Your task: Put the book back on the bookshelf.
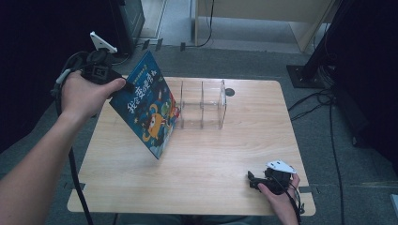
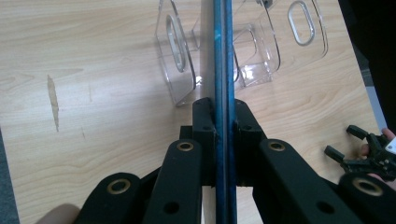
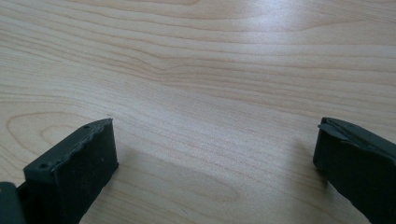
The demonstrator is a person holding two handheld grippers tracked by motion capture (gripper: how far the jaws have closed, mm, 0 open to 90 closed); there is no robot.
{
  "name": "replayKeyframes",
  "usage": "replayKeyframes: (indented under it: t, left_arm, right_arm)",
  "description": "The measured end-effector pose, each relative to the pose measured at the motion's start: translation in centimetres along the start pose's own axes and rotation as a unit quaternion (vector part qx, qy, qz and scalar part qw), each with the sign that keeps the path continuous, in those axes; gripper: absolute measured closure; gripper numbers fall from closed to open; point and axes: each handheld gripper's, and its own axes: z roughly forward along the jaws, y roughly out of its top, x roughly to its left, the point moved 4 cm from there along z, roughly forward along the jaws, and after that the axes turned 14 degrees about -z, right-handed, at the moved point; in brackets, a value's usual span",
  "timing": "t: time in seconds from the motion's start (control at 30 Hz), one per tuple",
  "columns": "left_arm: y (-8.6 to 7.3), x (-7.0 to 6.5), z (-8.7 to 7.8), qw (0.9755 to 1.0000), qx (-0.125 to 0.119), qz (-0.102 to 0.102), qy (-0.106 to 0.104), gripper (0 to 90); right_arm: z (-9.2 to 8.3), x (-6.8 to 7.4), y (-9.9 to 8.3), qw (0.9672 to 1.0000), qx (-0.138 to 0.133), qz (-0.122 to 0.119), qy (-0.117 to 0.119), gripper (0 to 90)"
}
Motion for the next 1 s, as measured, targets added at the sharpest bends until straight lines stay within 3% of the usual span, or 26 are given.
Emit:
replayKeyframes:
  t: [0.43, 1.0]
  left_arm:
    - [1.2, -0.1, 1.4, 0.9999, 0.006, -0.010, 0.002, 84.2]
    - [2.3, 0.1, 2.4, 0.9996, -0.004, -0.026, 0.001, 84.2]
  right_arm:
    - [0.0, 0.0, 0.0, 1.0000, 0.001, -0.001, 0.000, 0.0]
    - [0.1, 0.0, 0.0, 1.0000, 0.000, -0.002, -0.002, 0.0]
